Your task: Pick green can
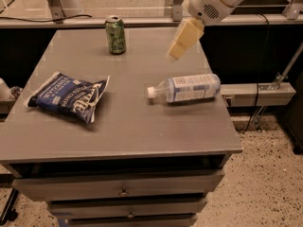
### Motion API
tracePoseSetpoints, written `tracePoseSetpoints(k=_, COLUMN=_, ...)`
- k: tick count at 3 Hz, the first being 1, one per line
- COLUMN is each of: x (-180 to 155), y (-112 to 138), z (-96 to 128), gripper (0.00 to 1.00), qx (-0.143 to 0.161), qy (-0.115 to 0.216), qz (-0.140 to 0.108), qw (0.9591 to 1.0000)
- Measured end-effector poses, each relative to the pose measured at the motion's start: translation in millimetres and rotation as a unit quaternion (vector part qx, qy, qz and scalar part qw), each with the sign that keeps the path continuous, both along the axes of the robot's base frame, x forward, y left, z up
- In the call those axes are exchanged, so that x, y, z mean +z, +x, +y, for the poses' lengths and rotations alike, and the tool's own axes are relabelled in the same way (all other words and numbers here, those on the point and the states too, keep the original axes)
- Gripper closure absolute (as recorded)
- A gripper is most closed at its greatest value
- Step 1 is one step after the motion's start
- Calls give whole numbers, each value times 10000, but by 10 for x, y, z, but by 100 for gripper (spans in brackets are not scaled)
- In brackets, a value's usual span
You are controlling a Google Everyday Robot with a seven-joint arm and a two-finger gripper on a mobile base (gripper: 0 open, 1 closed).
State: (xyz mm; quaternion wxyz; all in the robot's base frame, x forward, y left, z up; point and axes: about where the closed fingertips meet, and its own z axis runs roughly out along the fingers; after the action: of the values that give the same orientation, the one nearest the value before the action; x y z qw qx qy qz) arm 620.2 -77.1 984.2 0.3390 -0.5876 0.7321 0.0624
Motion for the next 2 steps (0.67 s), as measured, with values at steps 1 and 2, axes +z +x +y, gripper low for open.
tracePoseSetpoints(k=1, x=-192, y=376, z=314, gripper=0, qx=-104, qy=477, qz=-50, qw=9988)
tracePoseSetpoints(k=2, x=-421, y=843, z=780, gripper=0, qx=13, qy=1143, qz=123, qw=9934)
